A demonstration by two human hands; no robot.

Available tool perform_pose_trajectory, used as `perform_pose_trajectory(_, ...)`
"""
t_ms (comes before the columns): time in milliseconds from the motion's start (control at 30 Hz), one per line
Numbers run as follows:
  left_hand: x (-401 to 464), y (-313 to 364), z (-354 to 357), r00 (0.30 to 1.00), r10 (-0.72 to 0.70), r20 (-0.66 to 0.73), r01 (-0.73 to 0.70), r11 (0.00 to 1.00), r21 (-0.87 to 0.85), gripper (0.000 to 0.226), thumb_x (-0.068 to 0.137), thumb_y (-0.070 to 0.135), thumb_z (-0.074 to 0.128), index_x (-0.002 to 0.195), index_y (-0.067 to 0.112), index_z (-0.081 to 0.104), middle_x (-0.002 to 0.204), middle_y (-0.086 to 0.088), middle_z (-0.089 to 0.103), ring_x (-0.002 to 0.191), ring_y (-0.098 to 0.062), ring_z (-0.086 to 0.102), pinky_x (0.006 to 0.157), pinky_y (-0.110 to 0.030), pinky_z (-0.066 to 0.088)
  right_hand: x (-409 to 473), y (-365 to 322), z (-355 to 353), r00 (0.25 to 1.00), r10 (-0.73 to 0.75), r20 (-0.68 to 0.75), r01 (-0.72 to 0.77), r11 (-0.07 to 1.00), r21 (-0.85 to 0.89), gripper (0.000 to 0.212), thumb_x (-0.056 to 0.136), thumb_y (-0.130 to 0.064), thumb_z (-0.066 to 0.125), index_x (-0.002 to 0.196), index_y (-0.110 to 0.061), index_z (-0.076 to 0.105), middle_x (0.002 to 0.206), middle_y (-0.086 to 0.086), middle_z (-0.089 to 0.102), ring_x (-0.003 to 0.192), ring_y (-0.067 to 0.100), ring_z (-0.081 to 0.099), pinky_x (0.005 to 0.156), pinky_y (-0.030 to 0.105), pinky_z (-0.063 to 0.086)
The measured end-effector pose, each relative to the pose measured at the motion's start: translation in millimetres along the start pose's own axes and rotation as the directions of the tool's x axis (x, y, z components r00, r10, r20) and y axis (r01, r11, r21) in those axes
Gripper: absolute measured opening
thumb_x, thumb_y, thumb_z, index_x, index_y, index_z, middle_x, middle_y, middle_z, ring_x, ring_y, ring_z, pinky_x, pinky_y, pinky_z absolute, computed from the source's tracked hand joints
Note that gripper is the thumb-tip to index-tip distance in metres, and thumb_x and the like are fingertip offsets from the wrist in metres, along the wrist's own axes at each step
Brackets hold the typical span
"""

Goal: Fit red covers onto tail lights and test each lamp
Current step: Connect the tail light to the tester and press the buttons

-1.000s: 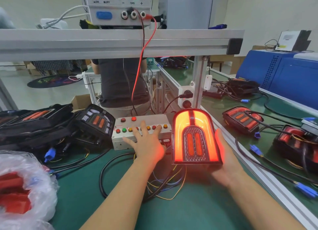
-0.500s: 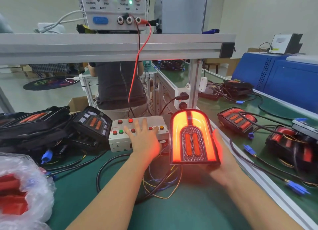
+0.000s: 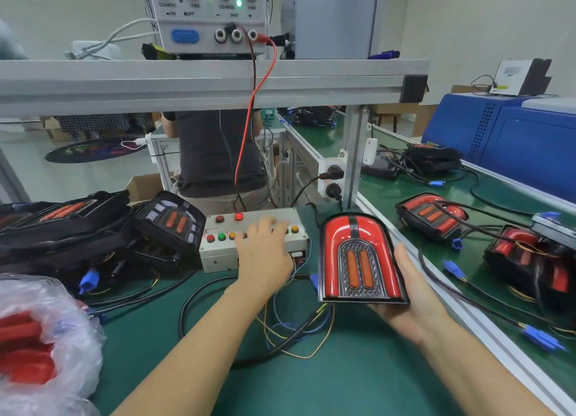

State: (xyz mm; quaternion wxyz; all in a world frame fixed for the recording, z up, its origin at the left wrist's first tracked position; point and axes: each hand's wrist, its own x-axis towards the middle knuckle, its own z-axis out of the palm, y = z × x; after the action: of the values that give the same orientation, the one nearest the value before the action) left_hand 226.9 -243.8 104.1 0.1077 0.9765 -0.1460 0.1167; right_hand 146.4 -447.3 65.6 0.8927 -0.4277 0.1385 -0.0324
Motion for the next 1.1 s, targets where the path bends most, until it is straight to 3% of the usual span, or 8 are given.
perform_pose_trajectory(100,-24.4,2.6,-5.5,0.978,0.186,0.095,-0.169,0.972,-0.162,0.029,0.089,0.024,0.050,0.112,0.025,0.066,0.115,0.001,0.065,0.109,-0.021,0.056,0.097,-0.034,0.040,2.2,1.2,-7.2,0.998,0.021,-0.057,-0.019,0.999,0.027,0.054,0.095,-0.054,0.045,0.083,-0.015,0.081,0.100,0.012,0.075,0.083,0.025,0.074,0.059,0.036,0.060)
perform_pose_trajectory(233,-50.3,13.3,11.6,0.887,0.235,0.398,-0.185,0.969,-0.161,0.030,0.081,0.043,0.059,0.095,0.017,0.066,0.096,-0.002,0.068,0.092,-0.025,0.059,0.080,-0.031,0.041,2.7,0.9,-11.5,0.991,0.042,-0.124,-0.035,0.998,0.061,0.047,0.098,-0.048,0.045,0.087,-0.013,0.075,0.091,0.013,0.076,0.071,0.026,0.074,0.056,0.041,0.061)
perform_pose_trajectory(467,-47.1,15.8,24.6,0.913,0.327,0.243,-0.244,0.917,-0.316,0.014,0.090,0.016,0.053,0.097,0.012,0.064,0.095,-0.005,0.048,0.100,-0.027,0.051,0.079,-0.033,0.041,1.1,1.3,-14.7,0.983,0.106,-0.153,-0.081,0.984,0.161,0.040,0.100,-0.043,0.043,0.097,-0.011,0.068,0.089,0.013,0.076,0.070,0.027,0.074,0.056,0.046,0.061)
perform_pose_trajectory(567,-44.8,10.4,24.1,0.939,0.269,0.213,-0.173,0.908,-0.382,0.043,0.089,0.018,0.056,0.131,0.020,0.053,0.117,-0.001,0.047,0.108,-0.020,0.048,0.092,-0.032,0.042,1.2,1.4,-13.1,0.981,0.119,-0.150,-0.094,0.982,0.161,0.038,0.100,-0.042,0.045,0.100,-0.011,0.067,0.092,0.014,0.076,0.072,0.028,0.074,0.059,0.048,0.061)
perform_pose_trajectory(733,-34.8,16.9,20.7,0.949,-0.010,0.314,0.184,0.827,-0.532,0.032,0.095,0.038,0.048,0.096,0.010,0.065,0.094,-0.005,0.066,0.084,-0.023,0.056,0.075,-0.030,0.043,-2.2,1.8,-6.2,0.977,0.130,-0.169,-0.114,0.988,0.104,0.040,0.098,-0.044,0.047,0.106,-0.010,0.068,0.101,0.016,0.074,0.080,0.030,0.073,0.067,0.050,0.059)
perform_pose_trajectory(833,-21.6,19.9,26.3,0.958,-0.145,0.248,0.227,0.912,-0.341,0.019,0.091,0.027,0.054,0.101,0.015,0.065,0.105,-0.004,0.066,0.099,-0.025,0.059,0.076,-0.029,0.043,-5.1,-0.1,-6.5,0.973,0.127,-0.191,-0.126,0.992,0.018,0.040,0.098,-0.042,0.048,0.101,-0.009,0.069,0.094,0.016,0.075,0.072,0.029,0.074,0.061,0.045,0.061)
perform_pose_trajectory(967,-6.7,15.2,36.5,0.979,0.094,0.181,-0.066,0.986,-0.155,0.055,0.084,0.004,0.052,0.135,0.025,0.050,0.133,-0.004,0.046,0.121,-0.026,0.045,0.094,-0.036,0.041,-7.8,-4.8,-8.2,0.974,0.084,-0.209,-0.120,0.979,-0.165,0.039,0.099,-0.042,0.046,0.090,-0.013,0.071,0.083,0.010,0.076,0.063,0.022,0.073,0.051,0.033,0.059)
perform_pose_trajectory(1100,1.0,14.3,43.9,0.900,0.357,0.250,-0.369,0.929,0.003,0.050,0.089,0.003,0.051,0.134,0.024,0.052,0.140,-0.004,0.040,0.125,-0.027,0.040,0.100,-0.040,0.037,-9.4,-8.8,-7.3,0.970,0.055,-0.236,-0.123,0.950,-0.287,0.041,0.099,-0.043,0.047,0.088,-0.013,0.072,0.082,0.010,0.076,0.061,0.021,0.072,0.058,0.034,0.055)
